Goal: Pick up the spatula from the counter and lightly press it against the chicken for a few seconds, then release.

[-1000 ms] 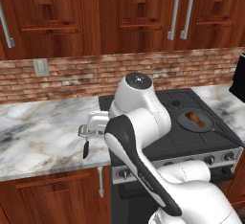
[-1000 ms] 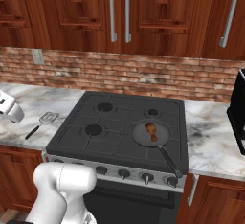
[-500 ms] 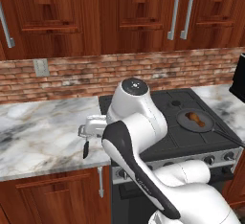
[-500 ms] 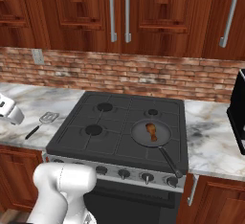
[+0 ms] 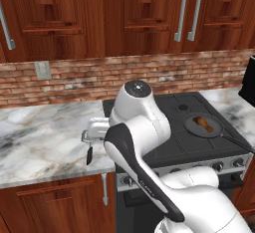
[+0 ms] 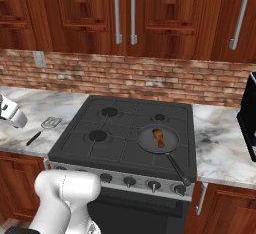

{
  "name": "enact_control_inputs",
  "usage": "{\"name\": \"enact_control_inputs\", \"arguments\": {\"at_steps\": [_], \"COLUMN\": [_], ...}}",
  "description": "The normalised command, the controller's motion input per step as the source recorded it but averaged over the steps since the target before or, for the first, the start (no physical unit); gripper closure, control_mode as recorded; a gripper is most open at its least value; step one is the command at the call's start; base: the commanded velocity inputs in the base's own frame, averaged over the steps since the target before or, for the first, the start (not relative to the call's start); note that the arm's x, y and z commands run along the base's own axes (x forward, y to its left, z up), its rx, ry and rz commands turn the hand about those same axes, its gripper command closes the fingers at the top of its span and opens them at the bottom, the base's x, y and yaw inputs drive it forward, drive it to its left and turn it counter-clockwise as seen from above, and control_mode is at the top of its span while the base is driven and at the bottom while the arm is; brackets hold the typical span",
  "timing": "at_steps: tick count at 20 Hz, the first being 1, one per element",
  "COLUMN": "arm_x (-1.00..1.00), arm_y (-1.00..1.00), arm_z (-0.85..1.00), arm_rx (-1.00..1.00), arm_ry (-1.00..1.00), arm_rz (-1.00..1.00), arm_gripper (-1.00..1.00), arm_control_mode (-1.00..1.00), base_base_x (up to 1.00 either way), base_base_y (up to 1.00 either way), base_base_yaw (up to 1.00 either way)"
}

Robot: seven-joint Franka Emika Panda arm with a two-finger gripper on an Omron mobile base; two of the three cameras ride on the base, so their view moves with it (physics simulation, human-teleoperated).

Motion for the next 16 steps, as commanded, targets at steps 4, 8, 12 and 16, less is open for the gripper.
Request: {"name": "enact_control_inputs", "arguments": {"at_steps": [4, 8, 12, 16], "arm_x": [0.13, 0.13, 0.18, 0.22], "arm_y": [0.12, 0.1, 0.07, 0.08], "arm_z": [-0.17, -0.22, -0.22, -0.17], "arm_rx": [0.0, 0.0, 0.0, 0.0], "arm_ry": [0.0, 0.0, 0.0, 0.0], "arm_rz": [0.0, 0.0, 0.0, 0.0], "arm_gripper": [-1.0, -1.0, -1.0, -1.0], "arm_control_mode": [-1.0, -1.0, -1.0, -1.0], "base_base_x": [0.0, 0.0, 0.0, 0.0], "base_base_y": [0.0, 0.0, 0.0, 0.0], "base_base_yaw": [0.0, 0.0, 0.0, 0.0]}}
